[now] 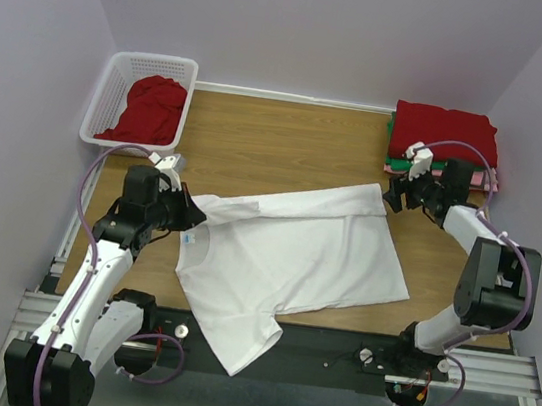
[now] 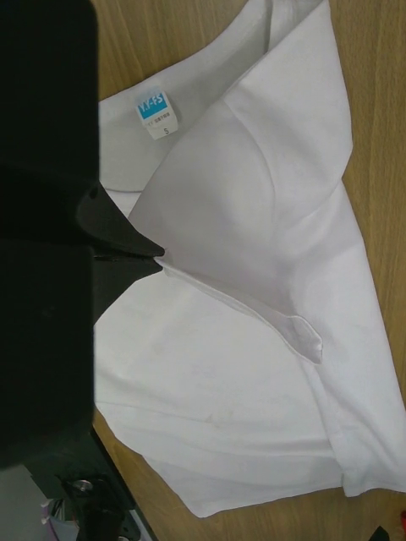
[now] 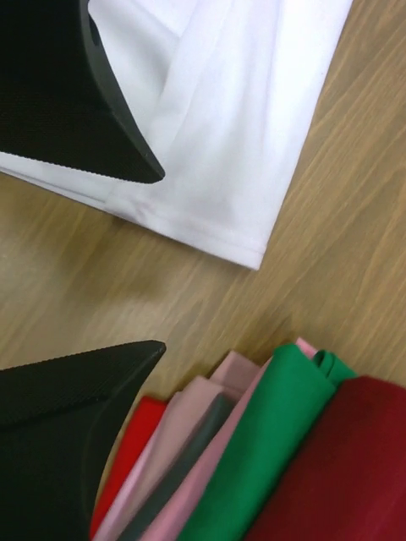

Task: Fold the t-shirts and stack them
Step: Fold the tshirt

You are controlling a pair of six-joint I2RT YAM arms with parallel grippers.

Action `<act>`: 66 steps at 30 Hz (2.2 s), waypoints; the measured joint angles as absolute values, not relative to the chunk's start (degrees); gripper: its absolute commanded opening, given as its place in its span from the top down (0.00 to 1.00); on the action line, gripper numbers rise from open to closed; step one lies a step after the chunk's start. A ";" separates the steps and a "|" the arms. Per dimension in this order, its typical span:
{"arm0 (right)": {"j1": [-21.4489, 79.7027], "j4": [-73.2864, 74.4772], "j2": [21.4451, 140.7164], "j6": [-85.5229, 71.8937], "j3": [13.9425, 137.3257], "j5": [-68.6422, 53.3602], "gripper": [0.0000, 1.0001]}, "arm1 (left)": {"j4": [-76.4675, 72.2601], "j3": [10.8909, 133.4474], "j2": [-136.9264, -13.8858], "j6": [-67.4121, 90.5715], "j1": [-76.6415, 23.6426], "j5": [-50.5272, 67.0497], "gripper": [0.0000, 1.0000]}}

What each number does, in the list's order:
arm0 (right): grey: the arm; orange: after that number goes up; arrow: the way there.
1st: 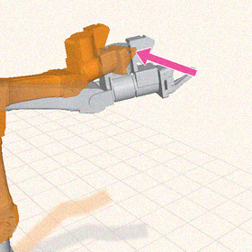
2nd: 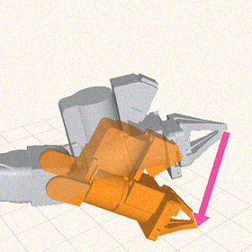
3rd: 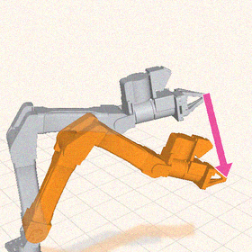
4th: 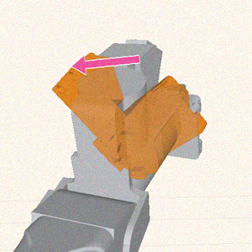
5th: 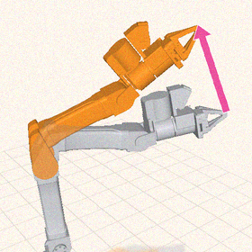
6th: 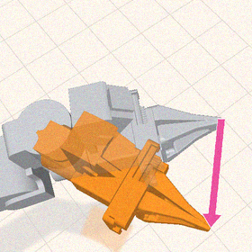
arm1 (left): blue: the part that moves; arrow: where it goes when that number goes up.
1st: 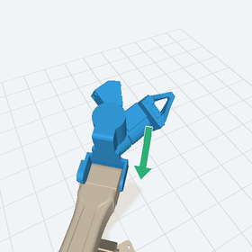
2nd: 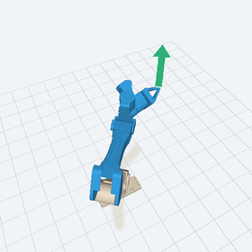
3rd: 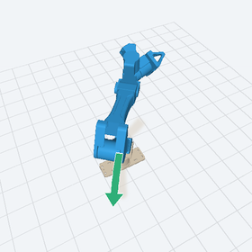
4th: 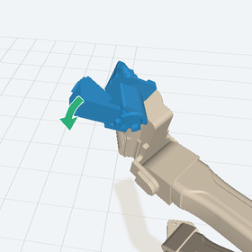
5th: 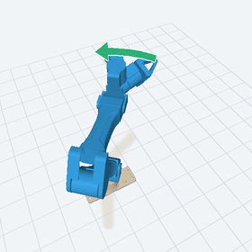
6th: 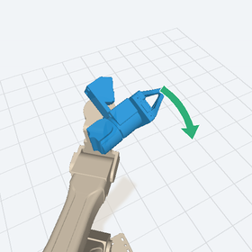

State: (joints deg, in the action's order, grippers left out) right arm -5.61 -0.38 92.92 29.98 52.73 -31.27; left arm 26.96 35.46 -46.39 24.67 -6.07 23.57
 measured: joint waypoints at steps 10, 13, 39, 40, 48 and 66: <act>-7.22 3.92 84.95 27.88 51.40 -34.26 0.08 | 27.42 35.07 -46.98 24.43 -7.38 24.36 1.00; -7.25 6.20 82.48 25.43 51.59 -37.52 0.07 | 28.16 34.70 -47.05 24.40 -8.01 24.51 1.00; -7.22 13.19 74.06 18.00 51.05 -47.72 0.06 | 30.04 42.72 -53.47 22.15 -13.96 24.45 0.38; -7.22 13.39 74.02 18.00 50.96 -47.70 0.06 | 28.47 42.72 -57.04 22.09 -14.98 24.47 0.38; -7.22 13.65 77.45 16.84 51.00 -45.67 0.11 | 21.78 43.99 -71.50 22.39 -22.28 18.13 0.42; -7.05 14.35 108.22 9.76 67.07 -32.56 0.28 | 7.77 33.36 -67.22 38.22 -3.05 -0.08 0.41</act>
